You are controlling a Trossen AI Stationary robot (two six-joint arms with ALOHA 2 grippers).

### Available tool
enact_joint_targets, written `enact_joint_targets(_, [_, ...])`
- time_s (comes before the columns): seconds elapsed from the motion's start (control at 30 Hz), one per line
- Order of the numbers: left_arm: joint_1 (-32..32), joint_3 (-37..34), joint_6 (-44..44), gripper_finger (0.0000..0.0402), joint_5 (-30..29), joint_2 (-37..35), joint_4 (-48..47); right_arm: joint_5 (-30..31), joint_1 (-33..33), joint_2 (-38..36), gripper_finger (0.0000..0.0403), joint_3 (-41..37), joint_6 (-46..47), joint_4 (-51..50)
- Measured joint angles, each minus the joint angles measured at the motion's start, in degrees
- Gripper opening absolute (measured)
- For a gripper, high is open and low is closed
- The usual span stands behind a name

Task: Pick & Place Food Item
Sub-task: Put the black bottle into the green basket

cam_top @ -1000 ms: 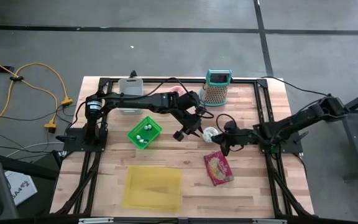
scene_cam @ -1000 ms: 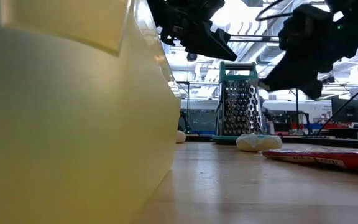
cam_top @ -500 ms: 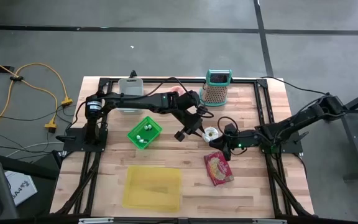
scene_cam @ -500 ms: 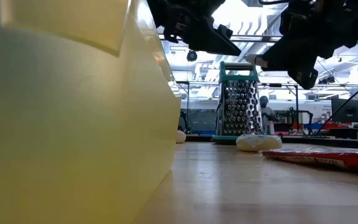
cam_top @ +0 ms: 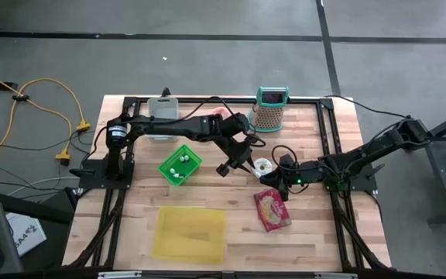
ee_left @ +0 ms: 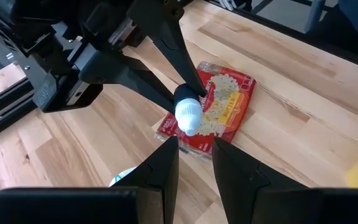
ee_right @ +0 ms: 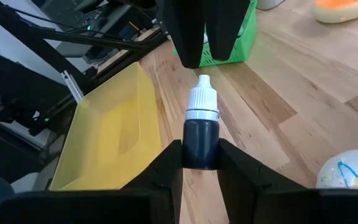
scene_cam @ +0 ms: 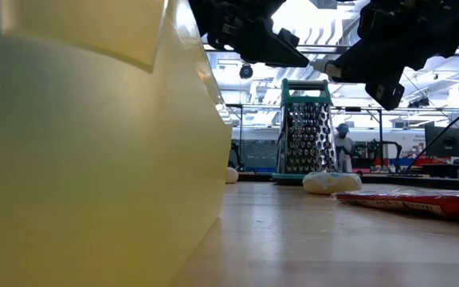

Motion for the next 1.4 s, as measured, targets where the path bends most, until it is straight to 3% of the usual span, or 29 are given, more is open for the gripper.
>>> enact_joint_targets(0.73, [0.2, 0.0, 0.4, 0.0092, 4.2, 0.0, 0.0, -1.7, 0.0, 0.0, 0.0075, 0.0, -0.2, 1.4])
enact_joint_targets(1.07, [0.3, 0.0, 0.2, 0.0151, 3.3, 0.0, 0.0, -1.6, 1.0, 0.0, 0.0075, 0.0, -0.5, 2.0])
enact_joint_targets(1.4, [-0.1, 0.0, 0.2, 0.0156, 3.7, 0.0, 3.0, -1.2, 1.0, 0.0, 0.0075, 0.0, -3.5, 3.9])
